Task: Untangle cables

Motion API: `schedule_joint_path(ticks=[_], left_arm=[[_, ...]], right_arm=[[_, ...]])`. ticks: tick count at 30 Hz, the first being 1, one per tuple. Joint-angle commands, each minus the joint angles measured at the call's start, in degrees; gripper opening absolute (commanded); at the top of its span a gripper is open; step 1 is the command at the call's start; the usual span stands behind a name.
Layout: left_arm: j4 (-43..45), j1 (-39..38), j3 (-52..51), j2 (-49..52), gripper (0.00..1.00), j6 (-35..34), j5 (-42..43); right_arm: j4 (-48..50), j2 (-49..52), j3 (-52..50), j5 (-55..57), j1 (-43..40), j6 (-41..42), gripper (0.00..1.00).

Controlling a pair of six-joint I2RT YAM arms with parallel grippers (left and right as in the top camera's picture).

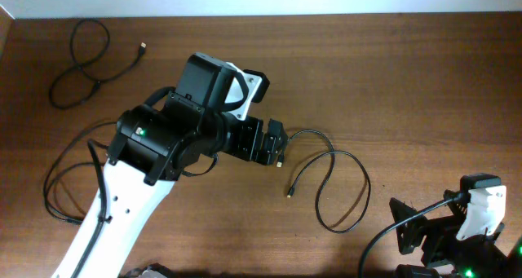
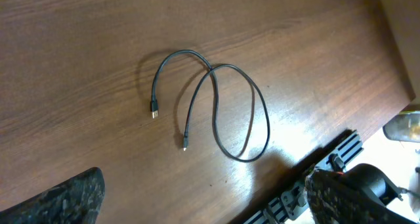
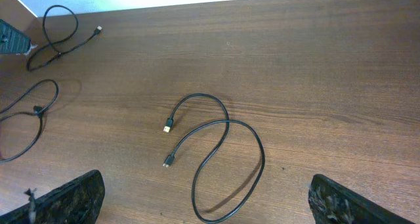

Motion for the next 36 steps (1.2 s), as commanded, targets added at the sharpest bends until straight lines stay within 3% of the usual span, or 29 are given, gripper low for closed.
schedule_joint_path(ticks=[1,19,24,28,32,36], left_arm=[[-0.2,-0.5,0.1,-0.8,0.99,1.1,-0.4],[4.1,-0.5,-5.1,0.6,0.99,1.1,-0.3],[4.5,-0.5,-5.1,11.8,0.99,-11.1,-0.3],[4.5,-2.1,-5.1,21.4,0.99,-24.6,-0.2],[9.2,-7.6,-5.1,25.8,0.99,-27.8,-0.2],[16.4,-15.7,-5.1,29.3,0.99,-27.7,-8.4]], right_arm=[[0.1,-0.1,0.1,0.5,-0.5,0.0,0.98],[0.1,-0.1,0.1,0.5,-0.5,0.0,0.99],[0.1,-0.1,0.1,0.5,-0.5,0.0,0.99],[0.1,-0.1,0.1,0.5,-0.5,0.0,0.98],[0.0,-0.1,0.1,0.5,-0.5,0.0,0.99],[0.1,-0.1,0.1,0.5,-0.5,0.0,0.98]])
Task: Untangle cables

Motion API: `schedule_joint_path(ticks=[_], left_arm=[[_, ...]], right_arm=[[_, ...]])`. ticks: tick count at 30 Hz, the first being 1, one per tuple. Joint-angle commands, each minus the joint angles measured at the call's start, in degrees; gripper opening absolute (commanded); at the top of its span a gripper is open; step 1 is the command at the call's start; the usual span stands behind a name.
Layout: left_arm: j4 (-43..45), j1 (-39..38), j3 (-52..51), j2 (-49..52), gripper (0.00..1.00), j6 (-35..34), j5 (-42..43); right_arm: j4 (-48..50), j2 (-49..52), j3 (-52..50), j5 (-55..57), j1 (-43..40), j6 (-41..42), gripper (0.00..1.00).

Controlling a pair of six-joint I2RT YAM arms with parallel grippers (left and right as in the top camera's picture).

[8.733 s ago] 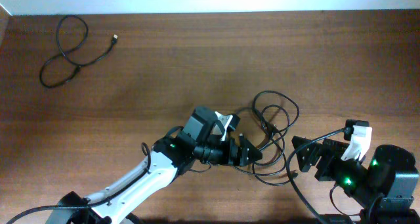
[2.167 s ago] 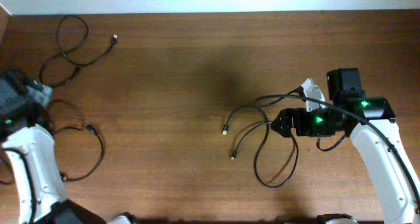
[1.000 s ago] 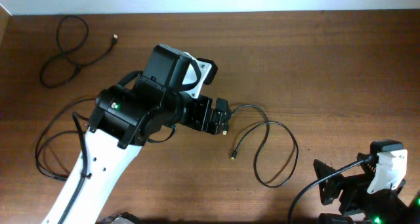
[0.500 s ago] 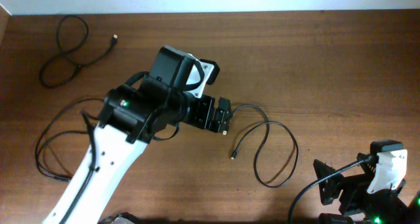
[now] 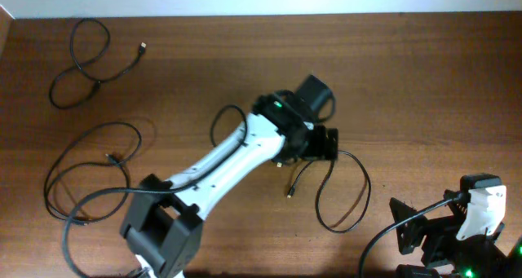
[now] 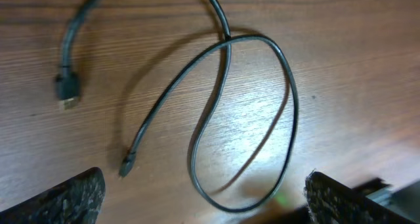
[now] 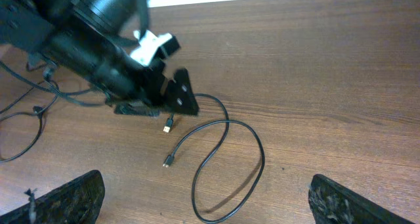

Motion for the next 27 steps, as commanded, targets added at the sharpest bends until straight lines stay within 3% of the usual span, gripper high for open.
schedule_joint_path(ticks=[1,4,7,8,10,15,16,17,18,19,20,27], left_arm=[[1.0,-6.1,-0.1,3.2,0.99,-1.0,-5.2],[1.7,-9.9,-0.1,5.5,0.99,-1.0,-11.7],[12.2,-11.5,-0.1,8.2,0.99,-2.0,-12.5],[15.5,-11.6,-0.1,9.1,0.99,2.1,-17.0],[15.4,-11.6,-0.1,11.0,0.99,22.5,-29.5],[15.3,-11.7,-0.1,16.4,0.99,24.0,-25.8],[15.4,-11.7,-0.1,17.4,0.99,24.0,-19.9],[15.4,-11.7,-0.1,18.3,0.91,23.9,-12.3],[15.3,-11.8,-0.1,19.0,0.41,23.9,-7.6],[14.9,-11.8,-0.1,19.4,0.09,23.5,-5.7],[14.7,-12.0,-0.1,19.4,0.0,23.5,-5.7],[13.6,-20.0,-0.1,19.4,0.0,23.5,-6.6]], right_arm=[[0.0,-0.2,0.1,0.5,-0.5,0.0,0.98],[0.0,-0.2,0.1,0.5,-0.5,0.0,0.98],[0.0,-0.2,0.1,0.5,-0.5,0.0,0.99],[0.0,-0.2,0.1,0.5,-0.5,0.0,0.98],[0.0,-0.2,0.1,0.5,-0.5,0.0,0.99],[0.0,-0.2,0.1,0.5,-0.5,0.0,0.98],[0.0,-0.2,0.1,0.5,-0.5,0.0,0.98],[0.0,-0.2,0.1,0.5,-0.5,0.0,0.99],[0.0,-0.2,0.1,0.5,-0.5,0.0,0.98],[0.0,-0.2,0.1,0.5,-0.5,0.0,0.98],[0.0,-0.2,0.1,0.5,-0.5,0.0,0.98],[0.0,-0.2,0.1,0.5,-0.5,0.0,0.98]])
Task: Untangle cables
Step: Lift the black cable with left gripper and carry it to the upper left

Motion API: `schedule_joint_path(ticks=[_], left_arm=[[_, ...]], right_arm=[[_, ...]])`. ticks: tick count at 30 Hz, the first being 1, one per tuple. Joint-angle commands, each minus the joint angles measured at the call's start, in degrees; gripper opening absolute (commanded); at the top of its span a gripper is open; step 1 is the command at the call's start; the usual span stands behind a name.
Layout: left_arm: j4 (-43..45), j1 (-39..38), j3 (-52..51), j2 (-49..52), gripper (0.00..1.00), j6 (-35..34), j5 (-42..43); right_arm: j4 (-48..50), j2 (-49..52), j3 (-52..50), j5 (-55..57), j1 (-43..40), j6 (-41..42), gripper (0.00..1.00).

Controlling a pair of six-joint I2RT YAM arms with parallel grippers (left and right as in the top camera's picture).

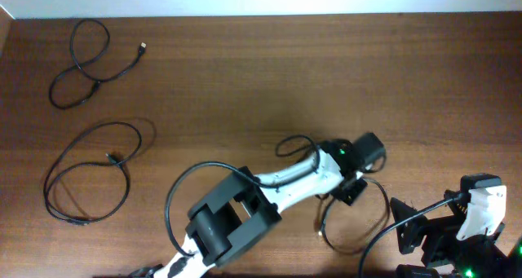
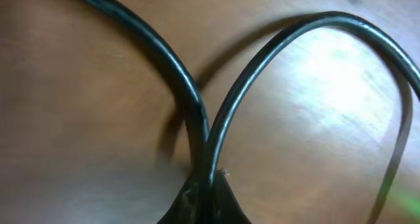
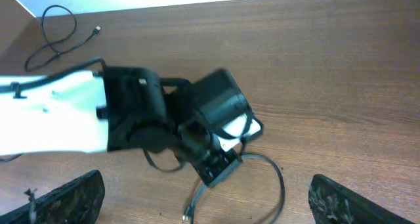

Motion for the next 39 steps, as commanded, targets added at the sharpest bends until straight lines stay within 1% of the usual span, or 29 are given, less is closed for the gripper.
schedule_joint_path(ticks=[1,4,8,11,12,13,15,16,17,18,20,21,22,24,25,26,27,28,29,30,31,33,34,35,37,38,39], left_arm=[[-0.4,-4.5,0.1,1.6,0.0,0.2,-0.2],[0.7,-8.2,0.1,1.6,0.0,0.2,-5.5],[1.9,-9.3,0.1,1.6,0.0,0.2,-5.4],[1.9,-9.3,0.1,1.6,0.04,0.2,-5.4],[1.9,-9.3,0.1,1.6,0.03,0.2,-5.2],[1.4,-9.3,0.1,1.6,0.0,0.2,-2.4],[1.9,-9.3,0.1,1.6,0.0,0.2,10.7],[1.9,-9.3,0.1,1.6,0.04,0.2,14.5],[1.8,-9.3,0.1,1.6,0.3,0.2,16.3],[1.7,-9.2,0.1,1.6,0.0,0.3,14.4],[-0.4,-8.1,0.4,1.3,0.0,0.3,6.1],[-6.4,-6.2,1.6,-0.1,0.0,0.3,-4.6],[-9.9,-4.7,1.8,-2.5,0.0,0.2,-15.2],[-11.4,-2.4,1.8,-7.0,0.0,0.2,-28.2],[-11.3,-0.8,1.8,-9.0,0.0,0.2,-32.7],[-11.3,0.2,1.8,-9.3,0.0,-2.9,-33.1],[-11.7,0.9,1.8,-9.3,0.0,-7.7,-32.5],[-11.9,1.0,1.8,-9.3,0.58,-10.2,-30.0],[-11.8,0.9,1.8,-9.3,1.0,-10.3,-20.6],[-12.1,0.8,1.8,-9.3,0.99,-10.3,-13.5],[-12.8,0.3,1.7,-9.3,0.99,-8.2,-9.2],[-12.8,-1.1,1.0,-8.7,0.99,-1.1,-10.1],[-12.7,-1.7,0.0,-8.0,0.99,-1.0,-10.2],[-12.4,-2.0,-2.4,-7.5,0.99,-1.0,-14.0],[-9.8,-2.4,-7.7,-6.7,0.99,-1.0,-25.9],[-7.5,-2.4,-10.3,-6.6,0.99,-1.0,-30.4],[-3.0,-2.3,-14.2,-6.6,0.99,1.4,-36.6]], right_arm=[[0.0,-0.2,0.1,0.3,-0.5,0.0,0.98],[0.0,-0.2,0.1,0.3,-0.5,0.0,0.99],[0.0,-0.2,0.1,0.3,-0.5,0.0,0.98],[0.0,-0.2,0.1,0.3,-0.5,0.0,0.98],[0.0,-0.2,0.1,0.3,-0.5,0.0,0.98],[0.0,-0.2,0.1,0.3,-0.5,0.0,0.99],[0.0,-0.2,0.1,0.3,-0.5,0.0,0.98],[0.0,-0.2,0.1,0.3,-0.5,0.0,0.98],[0.0,-0.2,0.1,0.3,-0.5,0.0,0.98],[0.0,-0.2,0.1,0.3,-0.5,0.0,0.98],[0.0,-0.2,0.1,0.3,-0.5,0.0,0.98],[0.0,-0.2,0.1,0.3,-0.5,0.0,0.98],[0.0,-0.2,0.1,0.3,-0.5,0.0,0.98],[0.0,-0.2,0.1,0.3,-0.5,0.0,0.98],[0.0,-0.2,0.1,0.3,-0.5,0.0,0.99],[0.0,-0.2,0.1,0.3,-0.5,0.0,0.99],[0.0,-0.2,0.1,0.3,-0.5,0.0,0.99],[0.0,-0.2,0.1,0.3,-0.5,0.0,0.98],[0.0,-0.2,0.1,0.3,-0.5,0.0,0.99],[0.0,-0.2,0.1,0.3,-0.5,0.0,0.98],[0.0,-0.2,0.1,0.3,-0.5,0.0,0.98],[0.0,-0.2,0.1,0.3,-0.5,0.0,0.98],[0.0,-0.2,0.1,0.3,-0.5,0.0,0.98],[0.0,-0.2,0.1,0.3,-0.5,0.0,0.99],[0.0,-0.2,0.1,0.3,-0.5,0.0,0.98],[0.0,-0.2,0.1,0.3,-0.5,0.0,0.99],[0.0,-0.2,0.1,0.3,-0.5,0.0,0.98]])
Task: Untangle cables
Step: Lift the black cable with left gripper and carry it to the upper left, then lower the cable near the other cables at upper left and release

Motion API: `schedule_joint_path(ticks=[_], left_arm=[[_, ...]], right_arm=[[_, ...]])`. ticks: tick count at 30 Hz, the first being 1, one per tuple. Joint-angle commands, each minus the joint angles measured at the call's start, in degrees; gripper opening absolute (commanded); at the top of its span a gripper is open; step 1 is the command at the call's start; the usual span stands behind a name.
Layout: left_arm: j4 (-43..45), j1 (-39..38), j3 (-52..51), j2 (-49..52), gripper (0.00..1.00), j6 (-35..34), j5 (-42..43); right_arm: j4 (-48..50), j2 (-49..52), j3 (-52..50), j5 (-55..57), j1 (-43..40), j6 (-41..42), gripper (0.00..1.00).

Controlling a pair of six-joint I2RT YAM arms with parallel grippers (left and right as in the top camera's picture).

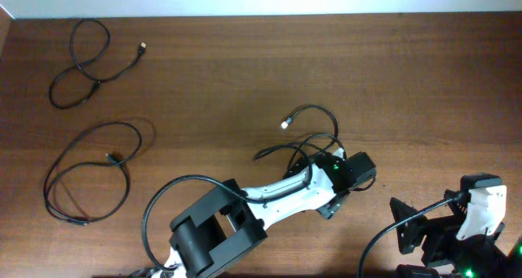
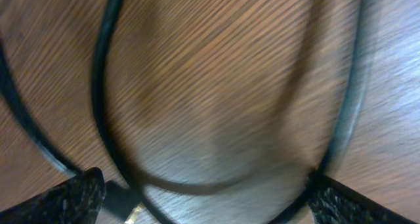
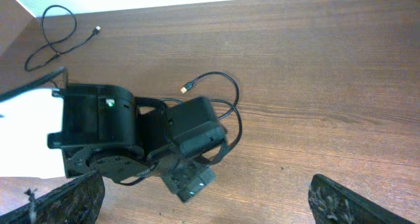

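A black cable [image 1: 314, 115] lies bunched in overlapping loops mid-table, its bright plug end pointing to the far left. My left gripper [image 1: 326, 206] sits low at the near edge of that bunch. In the left wrist view the gripper [image 2: 203, 194] is open, its fingers [image 2: 65, 198] wide apart, with blurred cable strands [image 2: 102, 86] and a plug on the wood between them. The right wrist view shows the same cable [image 3: 223, 86] behind the left arm. My right gripper [image 3: 203, 198] is open and holds nothing, parked at the near right corner [image 1: 412, 233].
Two more black cables lie on the left: a coiled one [image 1: 81, 58] at the far left corner and a larger loop [image 1: 90, 172] below it. The left arm [image 1: 245, 205] stretches across the near middle of the table.
My left gripper was shut on the cable's crossing point; now it is open. The cable's wide loop has collapsed into a bunch farther back and left, with the plug end near the top.
First my left gripper hung open, high over the looped cable's left end. Then it was lower and open above the loop. After that it was shut on the crossing at the loop's right. Now it is open and the cable lies bunched. The right arm stayed parked.
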Motion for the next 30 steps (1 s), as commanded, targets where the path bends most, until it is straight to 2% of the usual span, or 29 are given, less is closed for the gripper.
schedule_joint_path(ticks=[1,2,3,6,7,8,10,11,12,13,14,16,18,20,21,23,27,30], left_arm=[[8.9,0.0,-7.6,0.8,0.99,9.7,-17.1],[11.1,0.0,-8.1,0.8,0.99,14.0,-18.4],[13.1,-0.1,-8.1,0.8,0.99,15.0,-19.8],[15.2,0.1,-8.1,0.8,0.99,15.0,-28.8],[15.4,0.6,-8.1,0.8,0.99,13.9,-28.6],[15.4,0.9,-8.1,0.8,0.99,13.9,-25.6],[15.4,1.0,-8.1,0.8,0.99,13.9,-14.0],[15.4,0.9,-8.1,0.8,0.86,13.9,-11.0],[15.4,0.9,-8.1,0.8,0.54,13.9,-8.5],[15.4,0.9,-8.1,0.8,0.06,13.9,-5.9],[15.2,1.0,-8.1,0.8,0.0,13.9,-6.1],[14.7,1.3,-7.5,0.5,0.0,13.9,-6.1],[13.9,5.2,-7.0,-3.0,0.0,13.9,-6.5],[14.7,14.1,-7.0,-8.7,0.0,13.9,-10.0],[18.4,22.0,-7.0,-10.8,0.0,13.9,-12.6],[27.5,33.7,-7.0,-11.1,0.0,13.9,-12.5],[30.7,44.0,-7.0,-11.1,0.0,13.6,-7.5],[31.2,48.3,-7.0,-11.0,0.0,5.4,-7.6]], right_arm=[[0.0,-0.2,0.1,0.3,-0.5,0.0,0.98],[0.0,-0.2,0.1,0.3,-0.5,0.0,0.98],[0.0,-0.2,0.1,0.3,-0.5,0.0,0.98],[0.0,-0.2,0.1,0.3,-0.5,0.0,0.98],[0.0,-0.2,0.1,0.3,-0.5,0.0,0.99],[0.0,-0.2,0.1,0.3,-0.5,0.0,0.99],[0.0,-0.2,0.1,0.3,-0.5,0.0,0.98],[0.0,-0.2,0.1,0.3,-0.5,0.0,0.98],[0.0,-0.2,0.1,0.3,-0.5,0.0,0.98],[0.0,-0.2,0.1,0.3,-0.5,0.0,0.98],[0.0,-0.1,0.1,0.3,-0.5,0.0,0.99],[0.0,-0.1,0.1,0.3,-0.5,0.0,0.98],[0.0,-0.1,0.1,0.3,-0.5,0.0,0.98],[0.0,-0.1,0.1,0.3,-0.5,0.0,0.98],[0.0,-0.1,0.1,0.3,-0.5,0.0,0.98],[0.0,-0.1,0.1,0.3,-0.5,0.0,0.99],[0.0,-0.1,0.1,0.3,-0.5,0.0,0.98],[0.0,-0.1,0.1,0.3,-0.5,0.0,0.98]])
